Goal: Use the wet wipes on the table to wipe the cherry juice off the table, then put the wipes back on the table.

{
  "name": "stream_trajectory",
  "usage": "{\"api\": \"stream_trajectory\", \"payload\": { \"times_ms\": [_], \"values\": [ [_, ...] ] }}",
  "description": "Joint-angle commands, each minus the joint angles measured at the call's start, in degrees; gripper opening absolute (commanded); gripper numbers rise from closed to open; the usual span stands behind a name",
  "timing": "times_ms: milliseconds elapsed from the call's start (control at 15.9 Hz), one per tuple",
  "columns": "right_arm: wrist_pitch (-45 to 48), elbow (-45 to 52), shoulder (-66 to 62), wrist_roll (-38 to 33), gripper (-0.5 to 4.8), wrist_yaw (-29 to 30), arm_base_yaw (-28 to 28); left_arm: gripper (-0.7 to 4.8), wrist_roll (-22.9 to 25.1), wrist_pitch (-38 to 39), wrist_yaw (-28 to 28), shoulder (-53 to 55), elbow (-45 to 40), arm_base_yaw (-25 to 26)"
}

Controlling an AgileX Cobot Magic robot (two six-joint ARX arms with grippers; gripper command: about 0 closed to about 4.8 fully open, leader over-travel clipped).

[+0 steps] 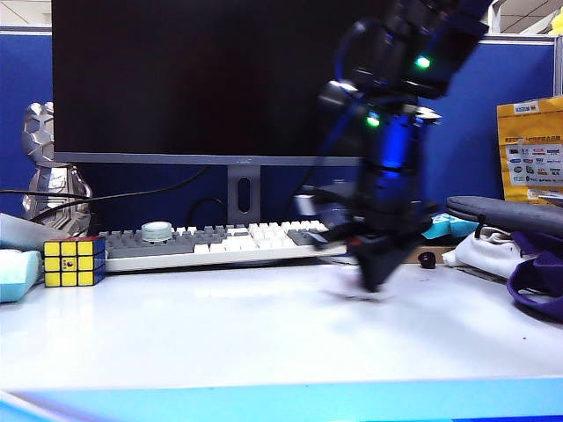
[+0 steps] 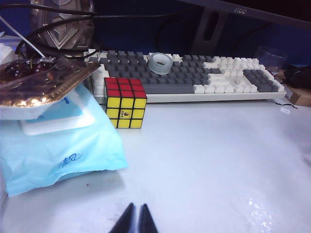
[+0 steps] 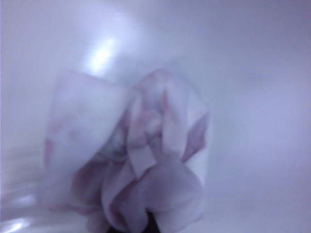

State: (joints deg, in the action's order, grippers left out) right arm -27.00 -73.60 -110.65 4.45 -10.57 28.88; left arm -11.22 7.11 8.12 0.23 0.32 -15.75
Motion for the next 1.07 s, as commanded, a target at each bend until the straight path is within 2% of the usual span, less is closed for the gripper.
{"api": "stream_trajectory", "payload": {
  "times_ms": [63,315,504,566,692,755,818,881,1007,1070],
  "values": [
    [2.8,0.2,-0.5,0.2,-0.05,-2.0,-5.6,0.28,0.3,-0.3,0.0,-0.2,0.0,0.0],
    [4.8,-4.8,-4.2,0.3,-0.05,-0.6,-13.8,0.28,0.3,-0.3,0.0,-0.2,0.0,0.0],
    [4.5,-9.8,-7.5,2.7,-0.05,1.7,-14.4,0.28,0.2,-0.3,0.0,-0.2,0.0,0.0],
    [2.6,-12.2,-9.2,3.3,-0.06,3.6,-14.4,0.28,0.3,-0.3,0.0,-0.2,0.0,0.0],
    [-4.8,-15.8,-11.3,3.3,-0.05,13.6,-14.0,0.28,0.3,-0.3,0.0,-0.2,0.0,0.0],
    [-6.3,-15.8,-11.3,4.5,-0.05,16.6,-13.6,0.28,0.2,-0.3,0.0,-0.2,0.0,0.0],
    [-6.8,-15.8,-11.3,5.1,-0.05,17.3,-13.0,0.28,0.2,-0.3,0.0,-0.2,0.0,0.0],
    [-6.8,-15.9,-11.3,4.7,-0.06,13.0,-12.8,0.28,0.3,-0.3,0.0,-0.2,0.0,0.0],
    [-6.2,-15.9,-11.3,3.1,-0.05,-1.5,-12.9,0.28,0.2,-0.3,0.0,-0.2,0.0,0.0],
    [-6.1,-15.9,-11.3,3.0,-0.06,-4.5,-13.3,0.28,0.2,-0.3,0.0,-0.2,0.0,0.0]
  ]
}}
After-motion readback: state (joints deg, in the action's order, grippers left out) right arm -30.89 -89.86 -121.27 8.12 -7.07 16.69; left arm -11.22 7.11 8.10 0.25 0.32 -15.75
